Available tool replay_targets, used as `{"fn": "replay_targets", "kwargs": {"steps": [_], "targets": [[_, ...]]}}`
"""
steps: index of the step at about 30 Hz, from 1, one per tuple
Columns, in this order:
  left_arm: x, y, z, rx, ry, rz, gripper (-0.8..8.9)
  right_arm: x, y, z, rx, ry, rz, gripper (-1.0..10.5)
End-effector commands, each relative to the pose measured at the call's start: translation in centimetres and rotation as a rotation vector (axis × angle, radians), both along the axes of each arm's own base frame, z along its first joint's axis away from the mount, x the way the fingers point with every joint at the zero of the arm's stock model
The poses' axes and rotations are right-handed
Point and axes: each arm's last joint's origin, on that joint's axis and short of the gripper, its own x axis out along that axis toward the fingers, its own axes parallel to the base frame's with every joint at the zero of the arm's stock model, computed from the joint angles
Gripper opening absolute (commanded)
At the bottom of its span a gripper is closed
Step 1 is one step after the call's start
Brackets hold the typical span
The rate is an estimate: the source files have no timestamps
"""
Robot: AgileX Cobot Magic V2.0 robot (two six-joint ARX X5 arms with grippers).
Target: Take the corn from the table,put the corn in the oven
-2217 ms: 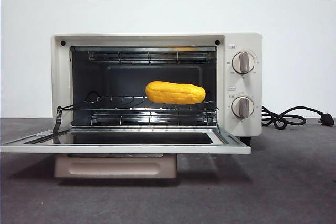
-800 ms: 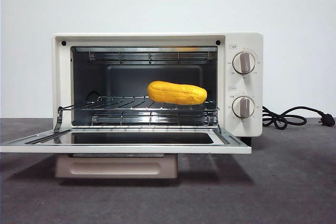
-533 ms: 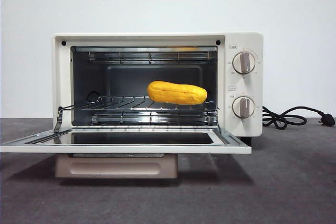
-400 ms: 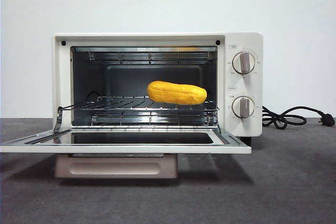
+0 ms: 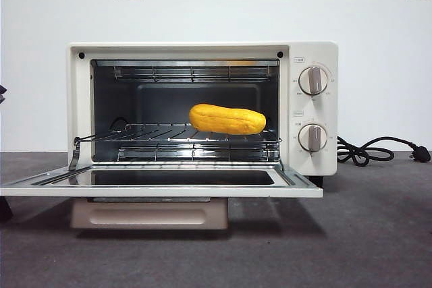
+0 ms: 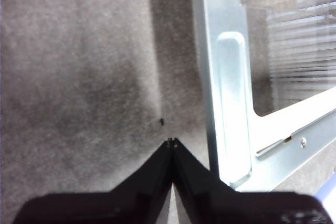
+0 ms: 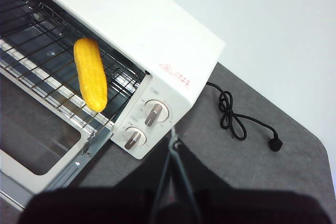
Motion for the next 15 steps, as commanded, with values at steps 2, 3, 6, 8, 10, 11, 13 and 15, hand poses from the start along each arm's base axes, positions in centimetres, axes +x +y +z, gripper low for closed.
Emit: {"fn": "replay_targets", "kwargs": {"steps": [2,3,6,8,10,11,13,15], "targets": [[-0.2,-0.1,-0.1,-0.015,0.013,-0.003,-0.08,0.0,0.0,0.1,0.017,-0.001,-0.008,-0.1],[-0.2,-0.1,-0.1,-0.016,0.018,-0.002,-0.08,0.0,0.0,0.1,0.017,-0.001,-0.008,-0.1],[-0.2,-0.2,0.2,-0.058,0.018,-0.013,-0.08,0.0,0.0,0.1,0.02,-0.001,-0.009,-0.1],[-0.1,-0.3,0.6,-0.103,0.003,-0.024,-0.08,0.0,0.0,0.1,0.029,0.001,-0.012,-0.1],[0.0,-0.3,1.1,-0.139,-0.013,-0.031,-0.08,0.0,0.0,0.1,0.031,0.001,-0.013,-0.1],[0.1,-0.4,1.5,-0.156,-0.025,-0.033,-0.08,0.0,0.0,0.1,0.031,0.001,-0.013,-0.1],[0.2,-0.4,2.5,-0.174,-0.056,-0.032,-0.08,0.0,0.0,0.1,0.031,0.001,-0.013,-0.1],[0.4,-0.4,3.8,-0.177,-0.094,-0.033,-0.08,0.0,0.0,0.1,0.031,0.001,-0.013,-0.1]]}}
